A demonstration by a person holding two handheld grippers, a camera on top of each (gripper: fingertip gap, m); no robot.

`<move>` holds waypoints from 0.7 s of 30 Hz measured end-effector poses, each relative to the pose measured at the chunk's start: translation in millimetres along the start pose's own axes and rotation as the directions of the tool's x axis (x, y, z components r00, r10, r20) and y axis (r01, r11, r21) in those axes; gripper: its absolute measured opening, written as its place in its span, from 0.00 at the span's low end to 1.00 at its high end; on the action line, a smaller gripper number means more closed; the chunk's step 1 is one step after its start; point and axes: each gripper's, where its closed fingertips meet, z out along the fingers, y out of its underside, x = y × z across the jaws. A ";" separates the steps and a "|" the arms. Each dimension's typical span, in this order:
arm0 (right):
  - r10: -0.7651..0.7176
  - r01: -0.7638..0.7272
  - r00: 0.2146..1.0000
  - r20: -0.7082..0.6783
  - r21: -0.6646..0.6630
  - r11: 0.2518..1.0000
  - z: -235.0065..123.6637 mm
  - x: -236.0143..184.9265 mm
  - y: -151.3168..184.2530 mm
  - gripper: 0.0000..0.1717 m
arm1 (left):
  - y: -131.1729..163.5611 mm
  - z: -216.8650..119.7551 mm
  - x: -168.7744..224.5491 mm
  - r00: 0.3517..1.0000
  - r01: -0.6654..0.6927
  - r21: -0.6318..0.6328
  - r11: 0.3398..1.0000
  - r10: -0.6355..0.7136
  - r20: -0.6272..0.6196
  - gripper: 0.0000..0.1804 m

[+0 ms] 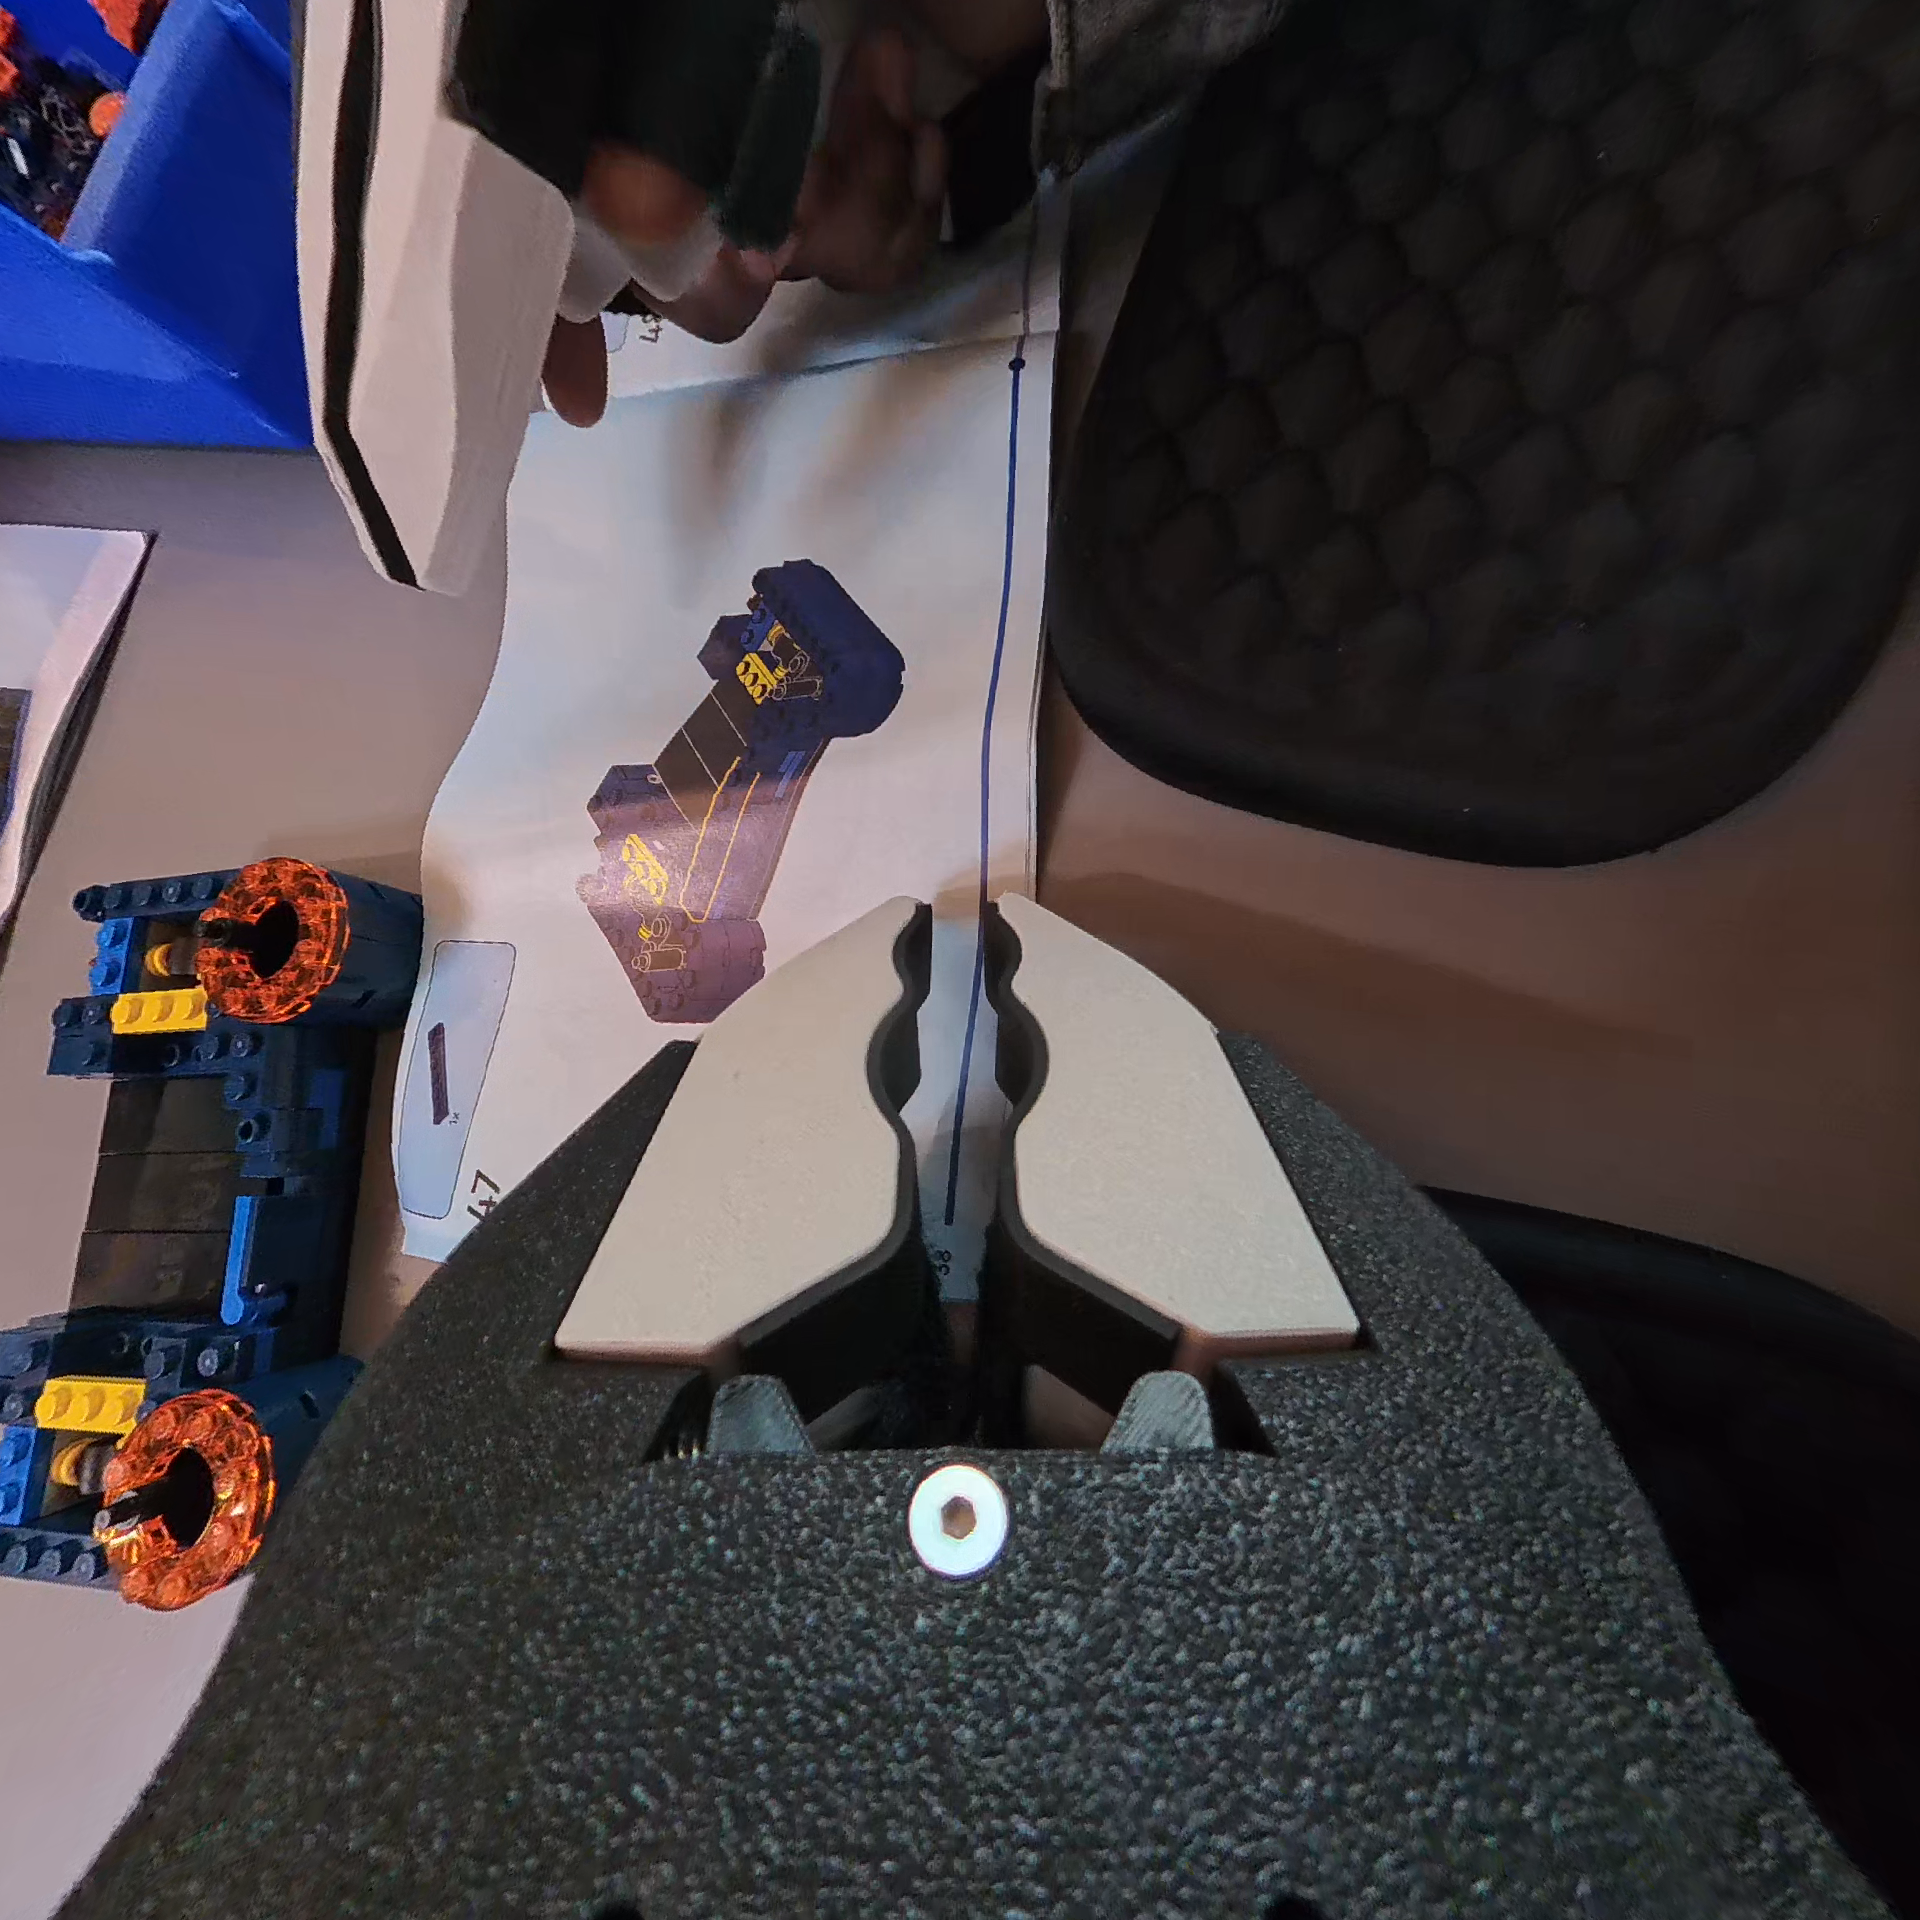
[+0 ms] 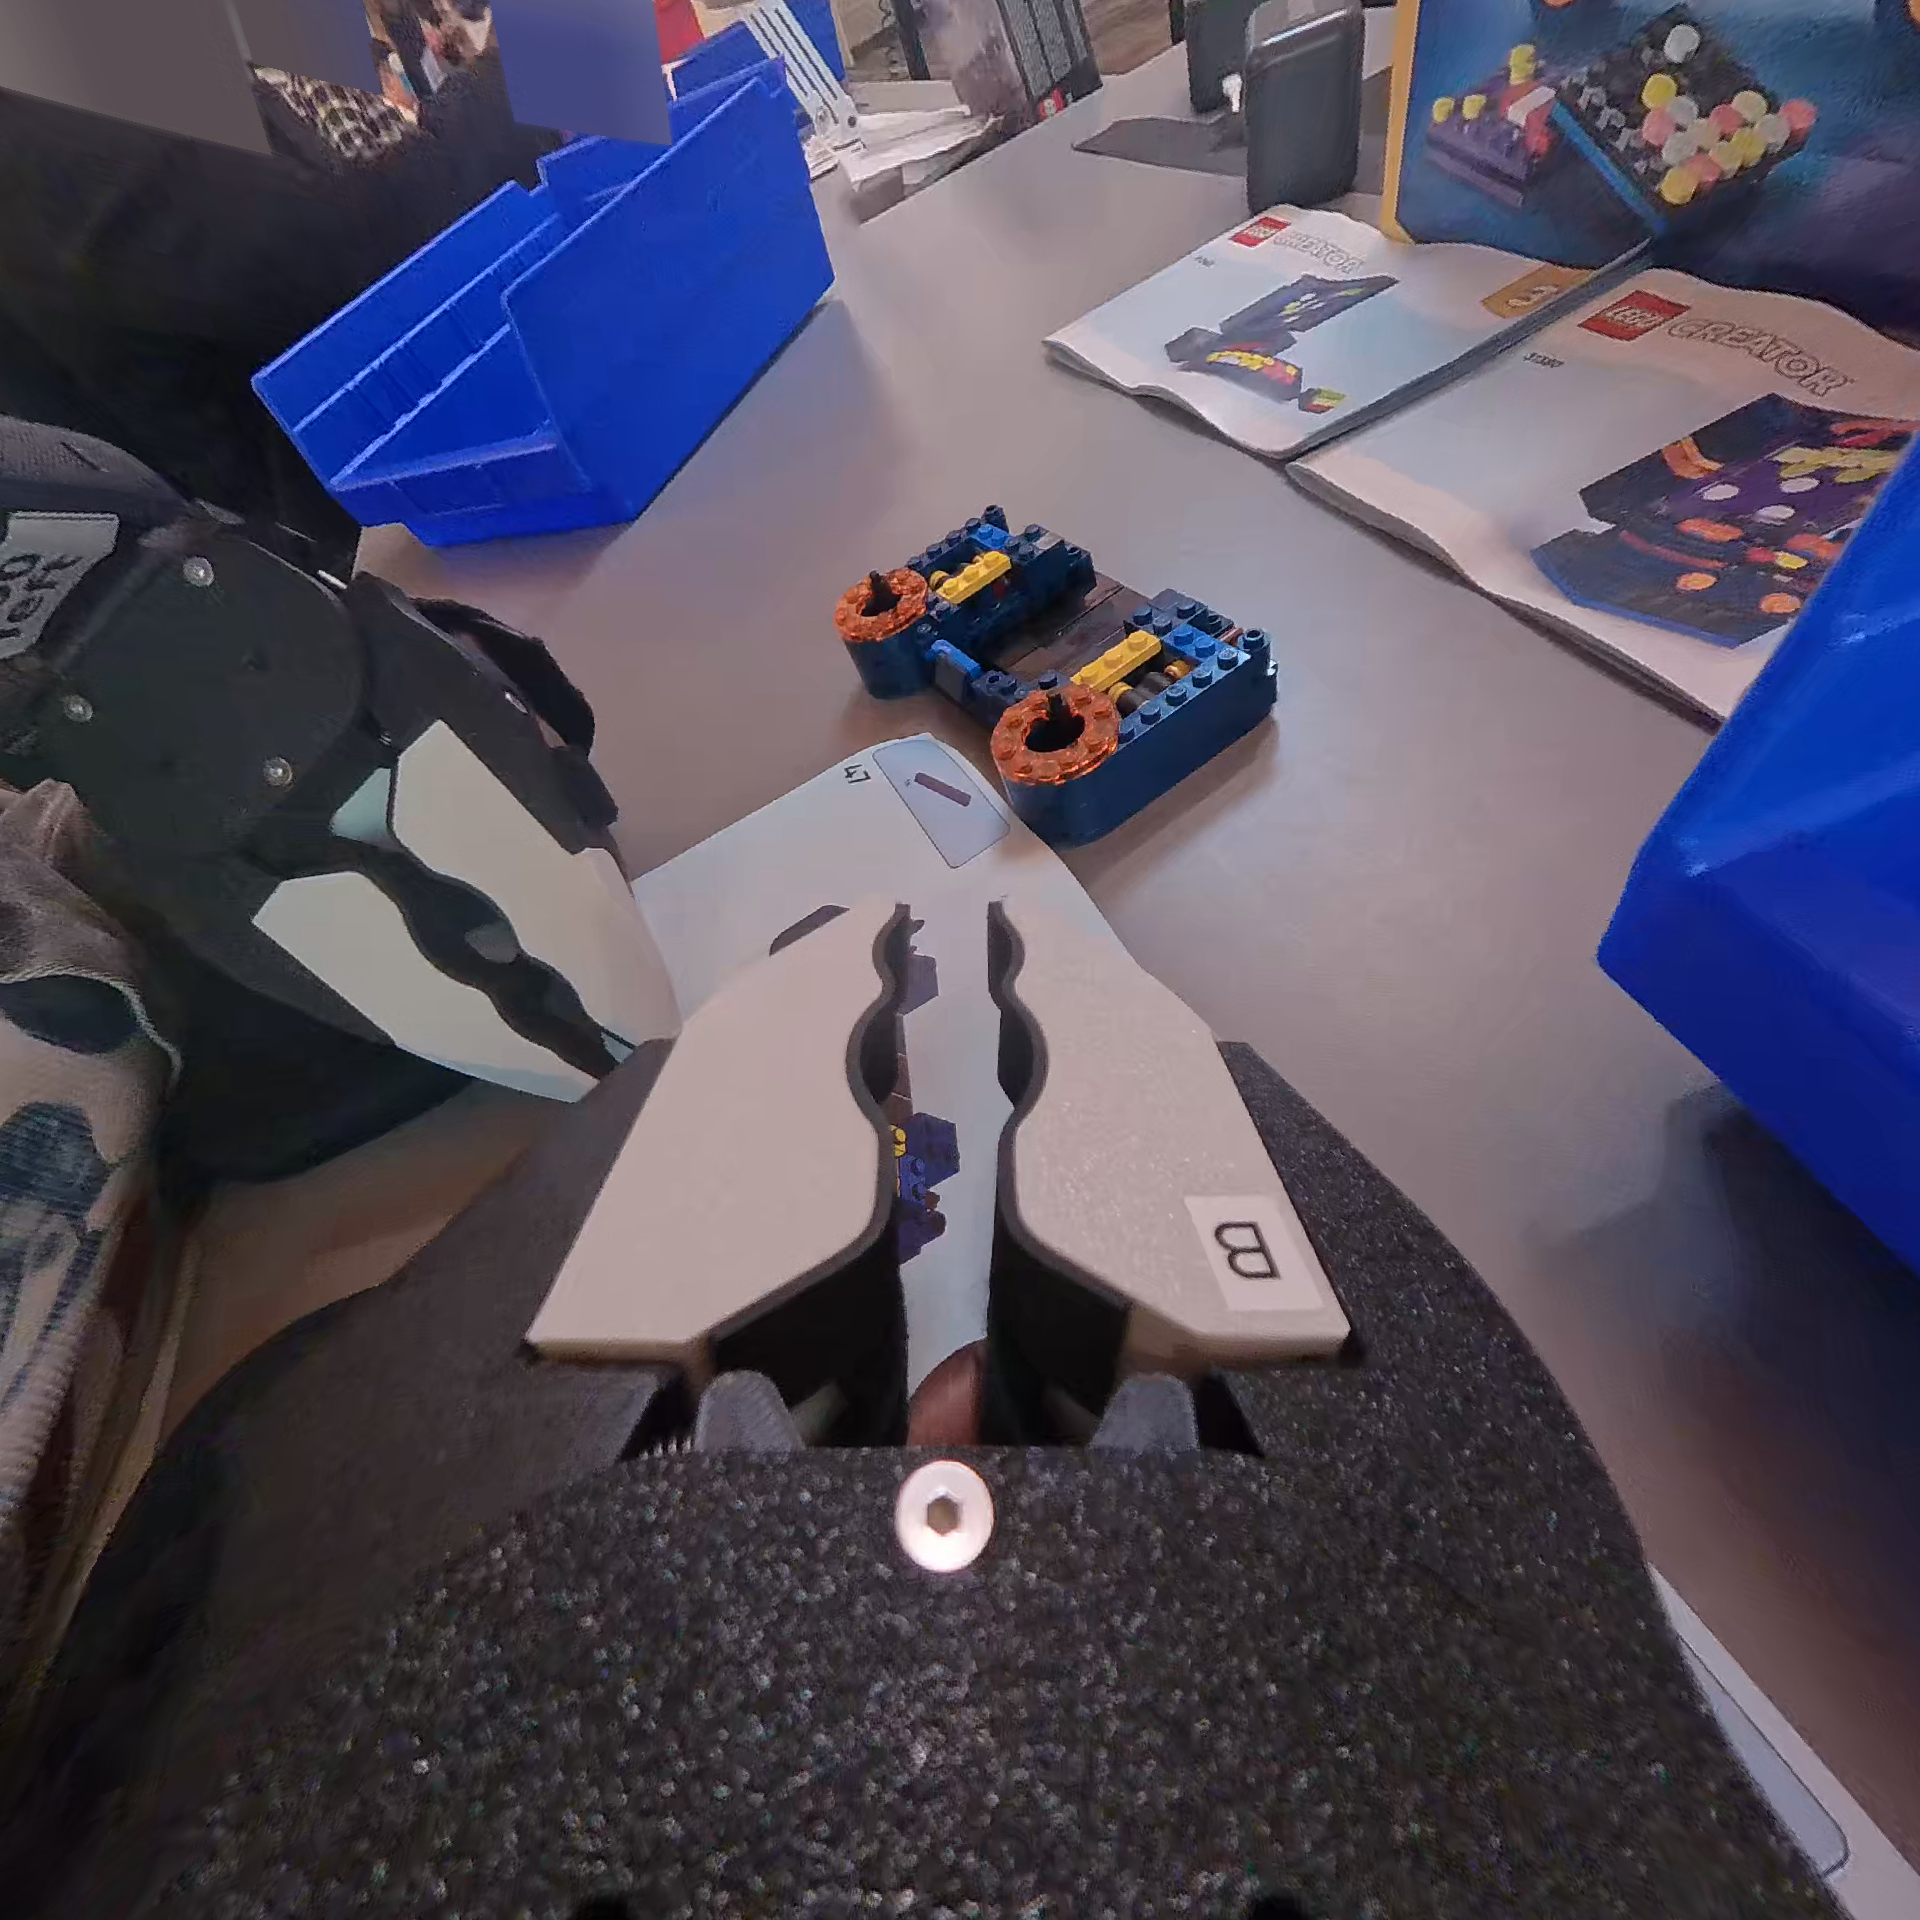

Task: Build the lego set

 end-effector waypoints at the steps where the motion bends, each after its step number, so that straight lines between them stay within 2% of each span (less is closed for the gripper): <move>1: -0.004 0.004 1.000 -0.001 -0.004 1.000 0.4 -0.3 0.4 0.08 | 0.1 0.0 -0.1 1.000 0.000 0.000 1.000 0.000 0.000 0.05; 21: -0.011 0.011 1.000 0.002 -0.020 1.000 1.9 -1.1 2.2 0.04 | 0.1 0.0 0.1 1.000 0.000 0.002 1.000 0.000 -0.003 0.05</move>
